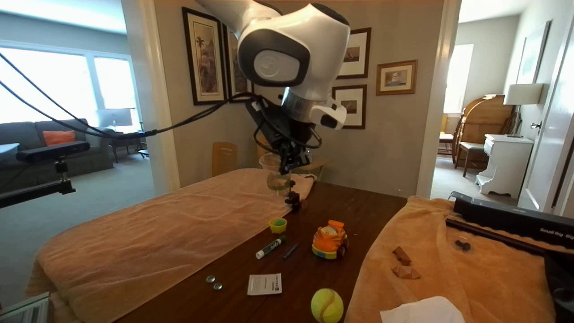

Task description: Move the clear cup to the back of the table.

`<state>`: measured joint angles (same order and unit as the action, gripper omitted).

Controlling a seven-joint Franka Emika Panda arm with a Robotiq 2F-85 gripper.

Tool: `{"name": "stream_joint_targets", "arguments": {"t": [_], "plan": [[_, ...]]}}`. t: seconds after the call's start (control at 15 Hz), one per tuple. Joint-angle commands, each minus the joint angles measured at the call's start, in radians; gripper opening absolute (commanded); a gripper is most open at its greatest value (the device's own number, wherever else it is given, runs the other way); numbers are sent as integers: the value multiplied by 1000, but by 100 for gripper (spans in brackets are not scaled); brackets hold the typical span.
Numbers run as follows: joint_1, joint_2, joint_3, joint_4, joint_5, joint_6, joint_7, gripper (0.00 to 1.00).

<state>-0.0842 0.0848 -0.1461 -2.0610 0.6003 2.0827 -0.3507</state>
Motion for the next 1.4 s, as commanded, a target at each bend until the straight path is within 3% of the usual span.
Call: {"name": "stream_joint_targets", "arguments": {"t": [0.0, 0.53, 1.33], "plan": [[-20, 125, 30, 125, 24, 22, 72, 2], [-57, 305, 66, 268, 7, 70, 187, 2], [-55, 428, 104, 277, -102, 92, 224, 2]]}}
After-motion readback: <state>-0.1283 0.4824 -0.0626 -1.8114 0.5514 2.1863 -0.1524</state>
